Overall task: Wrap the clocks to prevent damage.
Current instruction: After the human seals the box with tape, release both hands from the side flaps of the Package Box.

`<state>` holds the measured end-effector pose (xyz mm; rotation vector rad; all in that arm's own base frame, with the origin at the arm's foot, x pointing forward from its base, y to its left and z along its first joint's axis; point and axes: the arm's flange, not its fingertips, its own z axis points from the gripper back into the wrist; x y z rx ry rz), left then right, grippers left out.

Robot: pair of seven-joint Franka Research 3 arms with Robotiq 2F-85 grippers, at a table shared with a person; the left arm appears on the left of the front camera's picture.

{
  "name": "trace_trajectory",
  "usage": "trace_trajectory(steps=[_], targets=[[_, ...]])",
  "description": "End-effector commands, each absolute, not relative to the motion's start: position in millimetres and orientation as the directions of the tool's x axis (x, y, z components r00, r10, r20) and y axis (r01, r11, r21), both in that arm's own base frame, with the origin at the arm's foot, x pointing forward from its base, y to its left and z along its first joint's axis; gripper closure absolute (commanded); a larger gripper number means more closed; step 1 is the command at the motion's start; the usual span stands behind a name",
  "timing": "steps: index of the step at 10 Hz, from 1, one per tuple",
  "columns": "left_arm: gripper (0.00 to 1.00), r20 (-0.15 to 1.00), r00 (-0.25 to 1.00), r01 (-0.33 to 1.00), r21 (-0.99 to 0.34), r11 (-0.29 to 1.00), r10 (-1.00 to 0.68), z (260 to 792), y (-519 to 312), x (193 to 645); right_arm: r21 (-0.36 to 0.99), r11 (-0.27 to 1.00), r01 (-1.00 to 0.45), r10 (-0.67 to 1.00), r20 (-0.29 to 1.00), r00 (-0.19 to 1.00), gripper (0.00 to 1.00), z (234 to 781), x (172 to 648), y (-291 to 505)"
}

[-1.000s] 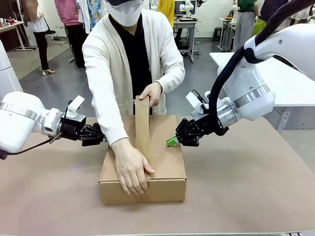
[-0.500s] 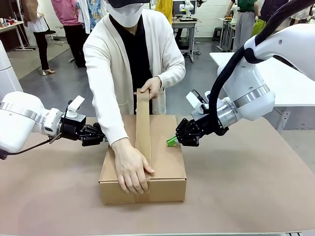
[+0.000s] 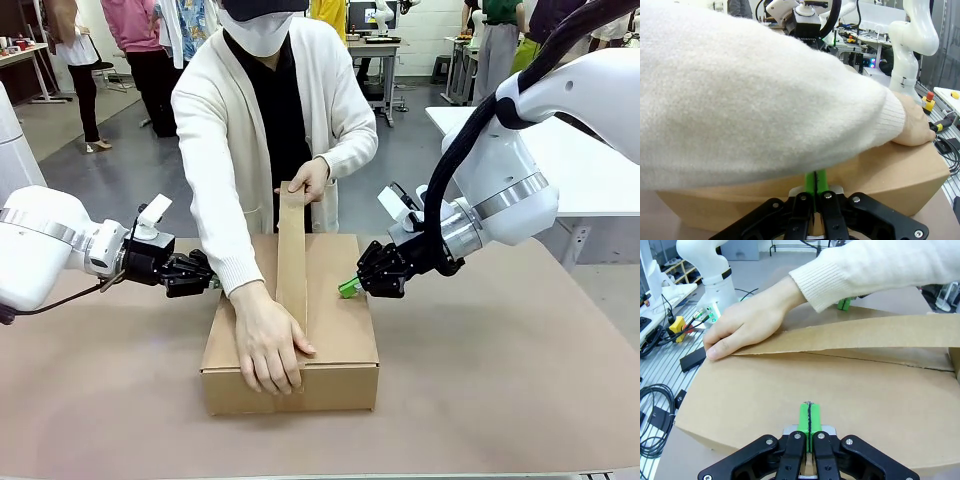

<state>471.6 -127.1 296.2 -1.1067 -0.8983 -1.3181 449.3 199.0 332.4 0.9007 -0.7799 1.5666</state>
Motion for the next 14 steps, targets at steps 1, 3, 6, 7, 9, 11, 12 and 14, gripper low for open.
trace_trajectory(steps=[1,3,6,7,9,11,12,14], targets=[[1.00,0.956,0.078,0.993,-0.101,-0.068,-0.283,294.0,-128.7,470.9,-0.012,-0.165,-0.986,0.486,0.869,-0.092,0.99,329.5,449.5,199.1],[1.00,0.956,0.078,0.993,-0.101,-0.068,-0.283,294.0,-128.7,470.9,-0.012,-0.165,-0.986,0.486,0.869,-0.092,0.99,329.5,449.5,199.1],[1.00,0.956,0.078,0.993,-0.101,-0.068,-0.283,294.0,-128.7,470.9,-0.012,-0.165,-0.986,0.486,0.869,-0.092,0.99,329.5,449.5,199.1],[1.00,0.956,0.078,0.993,-0.101,-0.068,-0.283,294.0,-128.7,470.9,-0.012,-0.165,-0.986,0.486,0.869,-0.092,0.99,329.5,449.5,199.1],[1.00,0.956,0.078,0.993,-0.101,-0.068,-0.283,294.0,-128.7,470.9,-0.012,-0.165,-0.986,0.486,0.869,-0.092,0.99,329.5,449.5,199.1],[1.00,0.956,0.078,0.993,-0.101,-0.068,-0.283,294.0,-128.7,470.9,-0.012,-0.165,-0.986,0.486,0.869,-0.092,0.99,329.5,449.5,199.1],[1.00,0.956,0.078,0.993,-0.101,-0.068,-0.283,294.0,-128.7,470.9,-0.012,-0.165,-0.986,0.486,0.869,-0.092,0.99,329.5,449.5,199.1],[1.00,0.956,0.078,0.993,-0.101,-0.068,-0.283,294.0,-128.7,470.9,-0.012,-0.165,-0.986,0.486,0.869,-0.092,0.99,329.5,449.5,199.1]])
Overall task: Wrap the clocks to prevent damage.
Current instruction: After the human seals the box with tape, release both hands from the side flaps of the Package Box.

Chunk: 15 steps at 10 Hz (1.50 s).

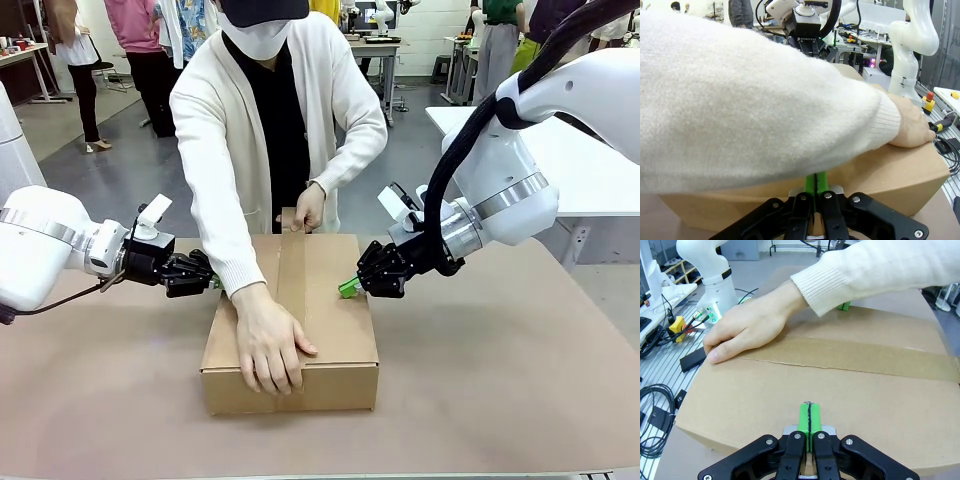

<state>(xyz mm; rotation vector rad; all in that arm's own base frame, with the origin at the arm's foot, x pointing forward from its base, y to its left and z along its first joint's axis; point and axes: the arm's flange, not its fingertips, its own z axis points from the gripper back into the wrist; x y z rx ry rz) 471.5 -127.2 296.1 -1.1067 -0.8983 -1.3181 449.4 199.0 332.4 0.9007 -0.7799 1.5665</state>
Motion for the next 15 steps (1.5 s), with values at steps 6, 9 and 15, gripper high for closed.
trace_trajectory(steps=[6,9,15], targets=[[1.00,0.956,0.078,0.993,-0.101,-0.068,-0.283,294.0,-128.7,470.9,-0.012,-0.165,-0.986,0.486,0.869,-0.092,0.99,329.5,449.5,199.1],[1.00,0.956,0.078,0.993,-0.101,-0.068,-0.283,294.0,-128.7,470.9,-0.012,-0.165,-0.986,0.486,0.869,-0.092,0.99,329.5,449.5,199.1],[1.00,0.956,0.078,0.993,-0.101,-0.068,-0.283,294.0,-128.7,470.9,-0.012,-0.165,-0.986,0.486,0.869,-0.092,0.99,329.5,449.5,199.1]])
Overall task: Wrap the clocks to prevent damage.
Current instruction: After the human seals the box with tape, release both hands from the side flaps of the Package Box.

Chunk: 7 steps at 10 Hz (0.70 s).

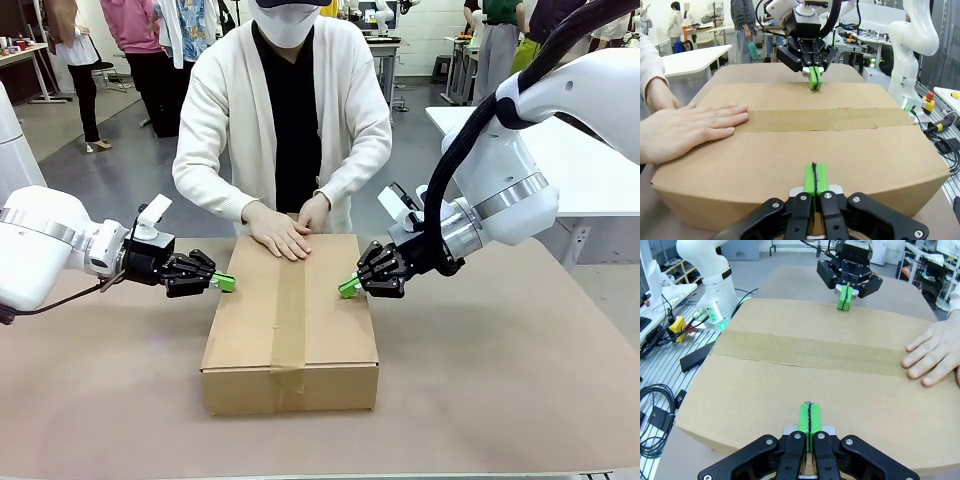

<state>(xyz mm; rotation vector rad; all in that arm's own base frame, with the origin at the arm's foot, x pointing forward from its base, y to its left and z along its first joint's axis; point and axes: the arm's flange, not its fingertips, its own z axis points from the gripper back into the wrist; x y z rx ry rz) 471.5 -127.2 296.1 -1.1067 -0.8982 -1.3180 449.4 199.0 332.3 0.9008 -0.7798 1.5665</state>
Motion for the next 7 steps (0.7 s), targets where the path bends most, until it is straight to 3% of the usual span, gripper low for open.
trace_trajectory(steps=[1,7], targets=[[1.00,0.956,0.078,0.993,-0.101,-0.068,-0.283,294.0,-128.7,470.9,-0.012,-0.165,-0.986,0.486,0.869,-0.092,0.99,329.5,449.5,199.1],[1.00,0.956,0.078,0.993,-0.101,-0.068,-0.283,294.0,-128.7,470.9,-0.012,-0.165,-0.986,0.486,0.869,-0.092,0.99,329.5,449.5,199.1]])
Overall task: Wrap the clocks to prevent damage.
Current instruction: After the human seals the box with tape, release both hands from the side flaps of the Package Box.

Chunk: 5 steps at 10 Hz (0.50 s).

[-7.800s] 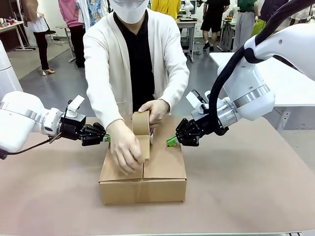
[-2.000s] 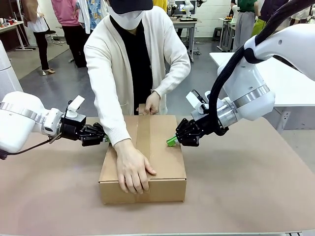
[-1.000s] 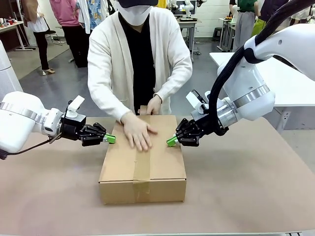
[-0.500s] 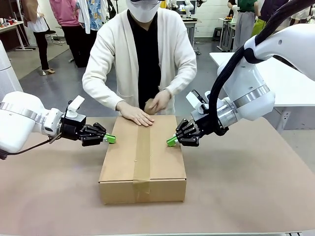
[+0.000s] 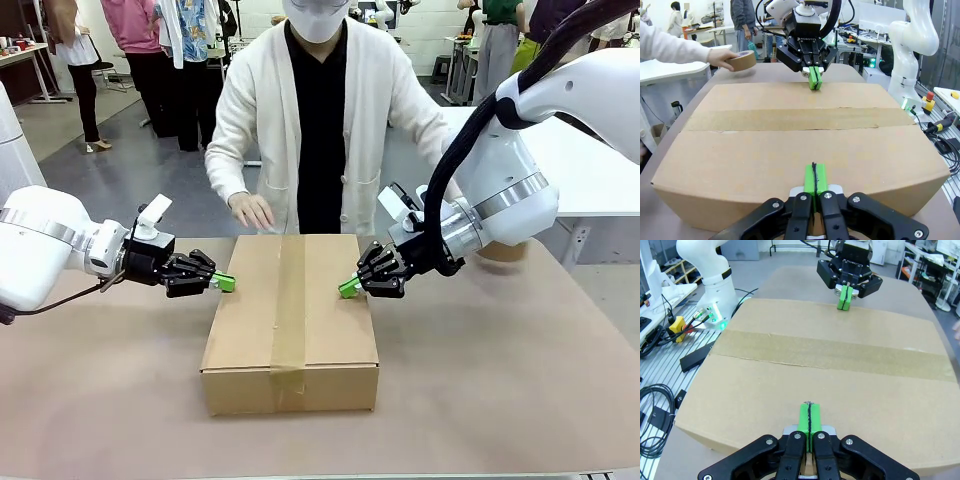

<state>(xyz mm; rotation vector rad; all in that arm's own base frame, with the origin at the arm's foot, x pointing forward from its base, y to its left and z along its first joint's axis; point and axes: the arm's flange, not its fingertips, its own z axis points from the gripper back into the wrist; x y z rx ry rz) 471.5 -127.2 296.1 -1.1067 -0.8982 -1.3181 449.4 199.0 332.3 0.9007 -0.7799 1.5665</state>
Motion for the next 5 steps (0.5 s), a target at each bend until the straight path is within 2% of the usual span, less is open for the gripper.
trace_trajectory(steps=[1,5], targets=[[1.00,0.956,0.078,0.993,-0.101,-0.068,-0.283,294.0,-128.7,470.9,-0.012,-0.165,-0.986,0.486,0.869,-0.092,0.99,329.5,449.5,199.1],[1.00,0.956,0.078,0.993,-0.101,-0.068,-0.283,294.0,-128.7,470.9,-0.012,-0.165,-0.986,0.486,0.869,-0.092,0.99,329.5,449.5,199.1]])
